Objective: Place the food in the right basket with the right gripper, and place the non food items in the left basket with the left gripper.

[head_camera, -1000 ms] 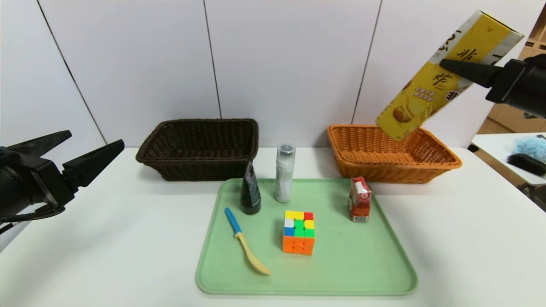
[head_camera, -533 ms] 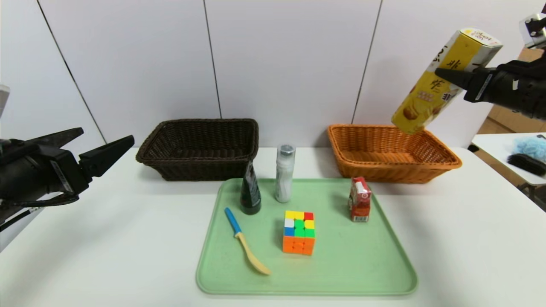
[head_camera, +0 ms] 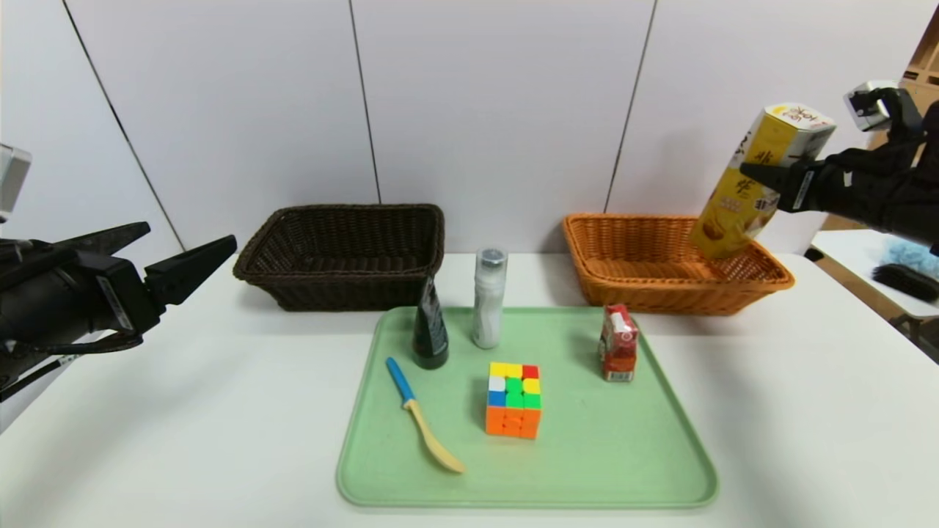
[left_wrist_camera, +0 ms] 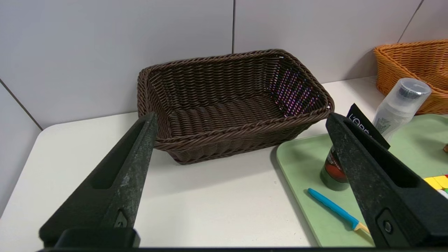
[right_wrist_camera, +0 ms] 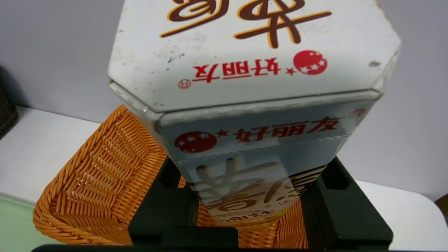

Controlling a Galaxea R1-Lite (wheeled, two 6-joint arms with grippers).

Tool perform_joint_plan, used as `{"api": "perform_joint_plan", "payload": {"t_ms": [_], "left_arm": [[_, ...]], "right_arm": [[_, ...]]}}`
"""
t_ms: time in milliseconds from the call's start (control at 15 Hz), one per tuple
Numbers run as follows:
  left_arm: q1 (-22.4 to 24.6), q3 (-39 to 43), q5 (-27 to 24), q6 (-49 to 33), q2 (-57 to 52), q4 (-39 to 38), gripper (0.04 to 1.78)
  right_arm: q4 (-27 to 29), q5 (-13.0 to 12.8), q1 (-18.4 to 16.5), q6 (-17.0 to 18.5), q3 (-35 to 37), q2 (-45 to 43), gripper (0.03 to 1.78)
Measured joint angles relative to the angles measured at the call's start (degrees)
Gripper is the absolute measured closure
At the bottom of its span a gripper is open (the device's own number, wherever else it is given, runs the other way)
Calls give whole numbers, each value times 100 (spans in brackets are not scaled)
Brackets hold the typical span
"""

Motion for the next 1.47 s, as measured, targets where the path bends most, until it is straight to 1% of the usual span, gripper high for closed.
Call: {"api": "perform_joint_plan", "payload": {"t_ms": [267, 400, 467, 1000, 1067, 1200, 1467], "left_arm": [[0, 16, 2, -2, 16, -2, 13], [0, 33, 5, -22, 16, -2, 13], [0, 46, 5, -27, 13, 0, 13], [0, 82, 5, -40, -26, 0, 13], [0, 85, 7, -38, -33, 0, 13], [0, 118, 5, -35, -55, 0, 13], [0, 126, 5, -35, -74, 0, 13]], "right_arm": [[-20, -22, 0, -2, 93, 141, 103], [-33, -144, 0, -16, 99, 229, 103], [-35, -155, 6, -24, 101, 257, 103], [-35, -139, 63, 11, 107, 327, 103], [-38, -183, 63, 6, 112, 347, 103], [-61, -397, 61, -7, 90, 411, 103], [-617, -679, 59, -18, 32, 629, 103]]}}
